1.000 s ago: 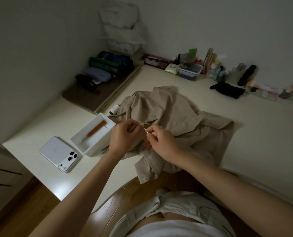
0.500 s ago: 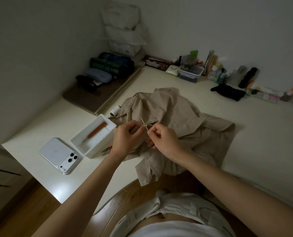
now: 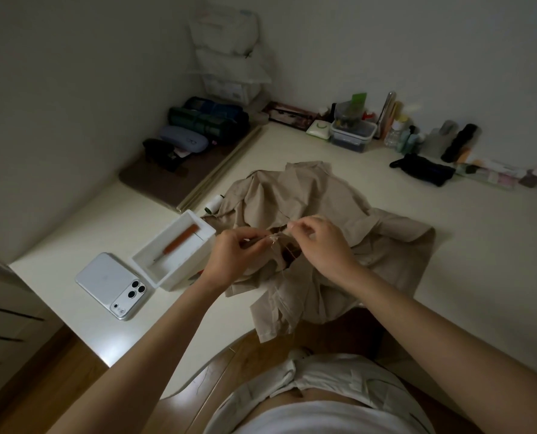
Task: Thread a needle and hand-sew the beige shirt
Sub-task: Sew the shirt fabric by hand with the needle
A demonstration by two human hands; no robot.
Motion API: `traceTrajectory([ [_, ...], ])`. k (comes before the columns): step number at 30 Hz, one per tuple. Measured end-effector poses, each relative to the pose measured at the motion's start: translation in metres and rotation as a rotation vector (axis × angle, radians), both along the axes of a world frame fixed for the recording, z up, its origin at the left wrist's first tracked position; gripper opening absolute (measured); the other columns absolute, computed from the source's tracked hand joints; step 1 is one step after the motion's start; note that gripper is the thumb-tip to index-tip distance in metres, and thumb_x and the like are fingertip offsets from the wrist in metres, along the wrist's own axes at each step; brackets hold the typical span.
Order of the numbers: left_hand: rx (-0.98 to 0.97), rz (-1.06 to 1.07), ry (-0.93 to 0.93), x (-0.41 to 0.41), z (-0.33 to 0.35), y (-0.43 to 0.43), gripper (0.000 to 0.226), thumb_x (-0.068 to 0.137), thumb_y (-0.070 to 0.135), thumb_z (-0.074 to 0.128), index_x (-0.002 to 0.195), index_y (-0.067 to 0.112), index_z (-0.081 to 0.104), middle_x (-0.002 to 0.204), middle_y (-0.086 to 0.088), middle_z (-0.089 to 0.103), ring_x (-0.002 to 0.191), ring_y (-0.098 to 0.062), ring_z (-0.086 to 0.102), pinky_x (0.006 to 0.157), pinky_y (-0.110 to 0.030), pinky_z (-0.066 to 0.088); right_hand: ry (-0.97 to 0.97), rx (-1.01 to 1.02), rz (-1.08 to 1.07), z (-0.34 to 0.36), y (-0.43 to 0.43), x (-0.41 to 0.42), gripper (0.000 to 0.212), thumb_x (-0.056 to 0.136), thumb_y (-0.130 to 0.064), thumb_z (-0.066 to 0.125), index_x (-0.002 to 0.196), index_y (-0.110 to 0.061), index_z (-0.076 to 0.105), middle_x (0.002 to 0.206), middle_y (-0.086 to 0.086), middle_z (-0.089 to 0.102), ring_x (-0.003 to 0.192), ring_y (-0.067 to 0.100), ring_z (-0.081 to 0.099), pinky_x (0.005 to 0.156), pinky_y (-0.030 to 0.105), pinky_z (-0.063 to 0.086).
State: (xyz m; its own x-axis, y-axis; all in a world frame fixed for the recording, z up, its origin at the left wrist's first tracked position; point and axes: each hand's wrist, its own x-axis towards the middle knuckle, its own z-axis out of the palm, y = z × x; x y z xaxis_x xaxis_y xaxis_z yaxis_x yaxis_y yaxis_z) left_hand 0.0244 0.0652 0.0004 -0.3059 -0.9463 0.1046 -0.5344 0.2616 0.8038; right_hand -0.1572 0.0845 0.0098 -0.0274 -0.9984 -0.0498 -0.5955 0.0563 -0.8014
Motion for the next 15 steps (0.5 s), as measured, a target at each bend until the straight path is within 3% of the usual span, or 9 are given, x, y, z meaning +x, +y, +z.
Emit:
traceTrajectory([
  [6, 0.026, -0.049, -0.002, -0.003, 0.003, 0.002, 0.016, 0.088, 0.019, 0.065, 0.101, 0.025, 0.072, 0.089, 0.015, 0.069, 0.082, 0.001, 0.064, 0.075, -0.017, 0.052, -0.122, 0.031, 0.045, 0.011, -0.003, 0.015, 0.021, 0.094, -0.028, 0.056, 0.096, -0.015, 0.072, 0.089, -0.005, 0.067, 0.088, 0.010, 0.062, 0.081, 0.026, 0.049],
  [10, 0.062, -0.073, 0.003, 0.000, 0.006, 0.003, 0.015, 0.089, 0.017, 0.064, 0.098, 0.028, 0.071, 0.085, 0.015, 0.068, 0.078, 0.003, 0.063, 0.070, -0.013, 0.050, -0.189, 0.018, 0.038, 0.012, -0.010, 0.018, 0.016, 0.093, -0.020, 0.057, 0.091, -0.014, 0.072, 0.091, -0.007, 0.069, 0.088, 0.005, 0.062, 0.076, 0.011, 0.045],
  [13, 0.114, -0.120, -0.130, 0.002, 0.010, 0.004, 0.014, 0.091, 0.015, 0.061, 0.100, 0.018, 0.072, 0.088, 0.013, 0.067, 0.075, 0.015, 0.058, 0.068, -0.005, 0.044, -0.287, -0.017, 0.013, 0.015, -0.015, 0.016, 0.016, 0.096, -0.014, 0.053, 0.091, -0.011, 0.068, 0.090, -0.004, 0.068, 0.084, 0.002, 0.061, 0.072, 0.004, 0.045],
  [15, 0.158, -0.200, -0.303, 0.006, 0.010, 0.006, 0.017, 0.093, 0.014, 0.058, 0.105, 0.016, 0.070, 0.088, 0.019, 0.058, 0.077, 0.018, 0.055, 0.068, 0.000, 0.039, -0.409, -0.008, -0.003, 0.018, -0.020, 0.014, 0.016, 0.097, -0.010, 0.050, 0.091, -0.009, 0.065, 0.089, 0.000, 0.067, 0.083, 0.003, 0.062, 0.075, 0.007, 0.047],
])
